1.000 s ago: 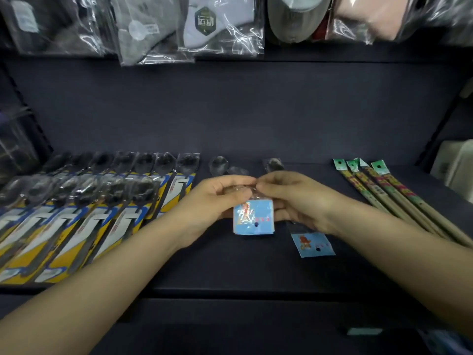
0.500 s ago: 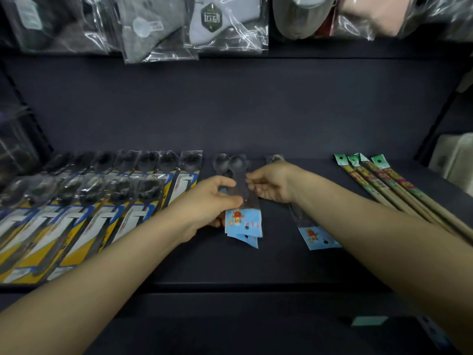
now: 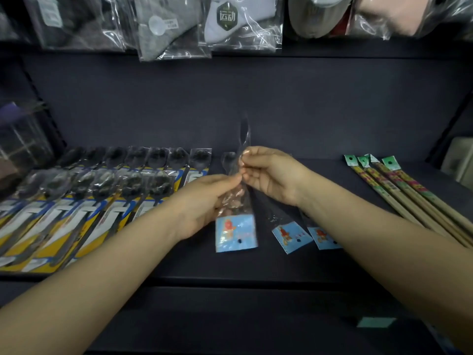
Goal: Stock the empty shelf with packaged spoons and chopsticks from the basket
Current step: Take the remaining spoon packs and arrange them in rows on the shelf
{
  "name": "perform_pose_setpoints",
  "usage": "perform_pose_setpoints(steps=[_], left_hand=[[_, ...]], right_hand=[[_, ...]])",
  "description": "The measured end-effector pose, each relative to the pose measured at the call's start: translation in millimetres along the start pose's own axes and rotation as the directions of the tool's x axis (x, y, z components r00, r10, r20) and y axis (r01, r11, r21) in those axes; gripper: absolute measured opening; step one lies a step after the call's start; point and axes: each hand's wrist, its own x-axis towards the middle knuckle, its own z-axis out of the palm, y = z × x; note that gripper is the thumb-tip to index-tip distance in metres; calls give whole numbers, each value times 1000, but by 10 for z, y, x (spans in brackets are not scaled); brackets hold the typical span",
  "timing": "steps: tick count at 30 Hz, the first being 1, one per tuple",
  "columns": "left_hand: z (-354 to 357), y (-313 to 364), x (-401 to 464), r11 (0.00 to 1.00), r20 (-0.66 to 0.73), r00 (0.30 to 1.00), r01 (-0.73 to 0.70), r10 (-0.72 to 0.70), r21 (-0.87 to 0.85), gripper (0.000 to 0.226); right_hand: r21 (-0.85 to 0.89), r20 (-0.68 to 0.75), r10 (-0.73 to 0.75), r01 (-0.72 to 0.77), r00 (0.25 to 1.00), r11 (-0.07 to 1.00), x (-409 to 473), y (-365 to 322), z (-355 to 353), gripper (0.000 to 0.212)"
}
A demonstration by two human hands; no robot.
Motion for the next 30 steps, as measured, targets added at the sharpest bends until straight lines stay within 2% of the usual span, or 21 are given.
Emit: perform_pose_setpoints(steps=[2,3,4,5,6,7,8,11,16,17,20,22,23,27,28,30], left_hand=[[-64,-1,-47,997,-36,999,-19,16,-73,9],[-98,-5,-77,998,-65,998,-28,24,-55,9],[-135,-9,-102,999,-88,995,-38,37,-13,8],[-164,-14,-125,998,-102,993,-49,52,37,8],[-191,-20,-144,995,-111,992,-59,68,83,7],[-204,-25,-162,990,-117,990,-68,83,120,8],[-211,-36,-176,986,-121,988,-76,95,150,10],[-180,-64,-191,976,-130,984,-91,118,196,17],[-105,-77,-180,973,-154,978,-108,140,202,19],[-93,-67,-181,978,-160,977,-108,138,180,19],[-63,-45,-173,986,-166,978,-109,130,130,19],[-42,-47,-152,989,-150,981,-107,123,106,18],[-23,-53,-142,991,-132,985,-103,113,84,17],[79,-64,-146,997,20,997,-69,68,24,12],[113,-61,-152,997,55,996,-71,69,33,13],[178,-48,-160,995,98,992,-86,81,48,14]], right_hand=[[-176,-18,-11,8,1000,984,-3,20,0,18],[-376,-58,-40,15,997,926,3,24,-34,14],[-619,-97,-95,14,991,785,10,29,-94,10],[-823,-113,-156,-4,981,568,13,36,-162,11],[-943,-109,-182,-43,977,331,19,48,-228,19],[-984,-125,-166,-101,978,147,23,63,-274,27],[-987,-161,-135,-155,978,51,15,73,-291,31],[-967,-254,-62,-252,965,34,12,76,-215,36],[-939,-344,-84,-344,935,17,86,75,-69,29],[-931,-364,-72,-360,929,56,98,68,-70,28],[-861,-436,-38,-405,899,309,56,-67,-155,26],[-823,-468,-81,-401,880,402,-22,-198,-291,24],[-817,-485,-105,-407,868,408,-77,-244,-368,23],[-835,-536,-172,-490,826,251,-172,-219,-707,23],[-846,-530,-204,-496,823,197,-168,-187,-759,21],[-878,-476,-319,-463,820,119,-158,-144,-797,30]])
